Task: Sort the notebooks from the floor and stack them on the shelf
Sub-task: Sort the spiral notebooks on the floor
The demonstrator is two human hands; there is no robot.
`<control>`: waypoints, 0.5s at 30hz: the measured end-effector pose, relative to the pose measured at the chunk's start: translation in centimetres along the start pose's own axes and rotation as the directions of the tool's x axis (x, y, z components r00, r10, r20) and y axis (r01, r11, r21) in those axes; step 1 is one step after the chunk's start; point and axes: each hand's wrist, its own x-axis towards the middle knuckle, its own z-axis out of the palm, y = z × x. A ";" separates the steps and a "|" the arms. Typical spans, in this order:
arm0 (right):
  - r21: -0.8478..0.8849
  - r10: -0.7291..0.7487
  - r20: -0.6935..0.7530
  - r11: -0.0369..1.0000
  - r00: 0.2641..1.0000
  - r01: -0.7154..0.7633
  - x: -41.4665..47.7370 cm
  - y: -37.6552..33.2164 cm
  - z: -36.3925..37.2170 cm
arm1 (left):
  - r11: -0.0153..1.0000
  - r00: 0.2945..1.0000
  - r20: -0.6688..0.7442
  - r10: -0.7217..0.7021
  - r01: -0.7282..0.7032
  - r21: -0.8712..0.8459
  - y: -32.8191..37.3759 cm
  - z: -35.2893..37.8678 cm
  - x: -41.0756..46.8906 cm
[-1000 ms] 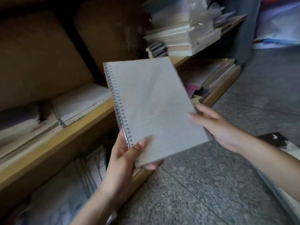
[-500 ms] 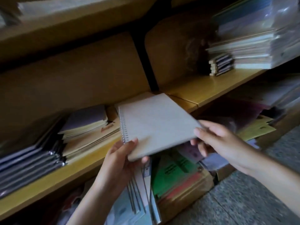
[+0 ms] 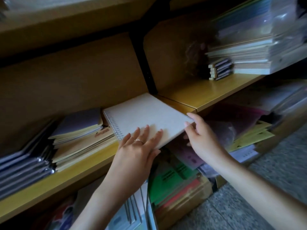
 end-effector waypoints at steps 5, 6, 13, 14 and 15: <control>-0.247 -0.157 0.124 0.952 0.980 0.183 -0.7 0.6 -0.1 | 0.996 0.994 -0.108 -0.004 0.014 0.091 0.2 0.0 1.5; -0.318 -0.220 0.139 0.913 0.966 0.254 -0.6 0.9 -0.3 | 0.998 0.987 -0.159 -0.003 0.012 0.056 0.0 -0.4 1.9; -0.316 -0.163 0.488 0.883 0.858 0.348 1.3 1.4 -0.3 | 0.988 0.946 -0.285 -0.156 0.145 -0.061 -4.3 0.4 4.7; -0.378 -0.173 0.497 0.839 0.850 0.392 1.7 1.4 -0.2 | 0.984 0.940 -0.292 -0.177 0.163 -0.074 -4.6 0.7 4.8; -0.422 -0.184 0.498 0.803 0.848 0.421 2.1 1.4 -0.1 | 0.981 0.935 -0.298 -0.193 0.175 -0.087 -4.8 0.8 5.0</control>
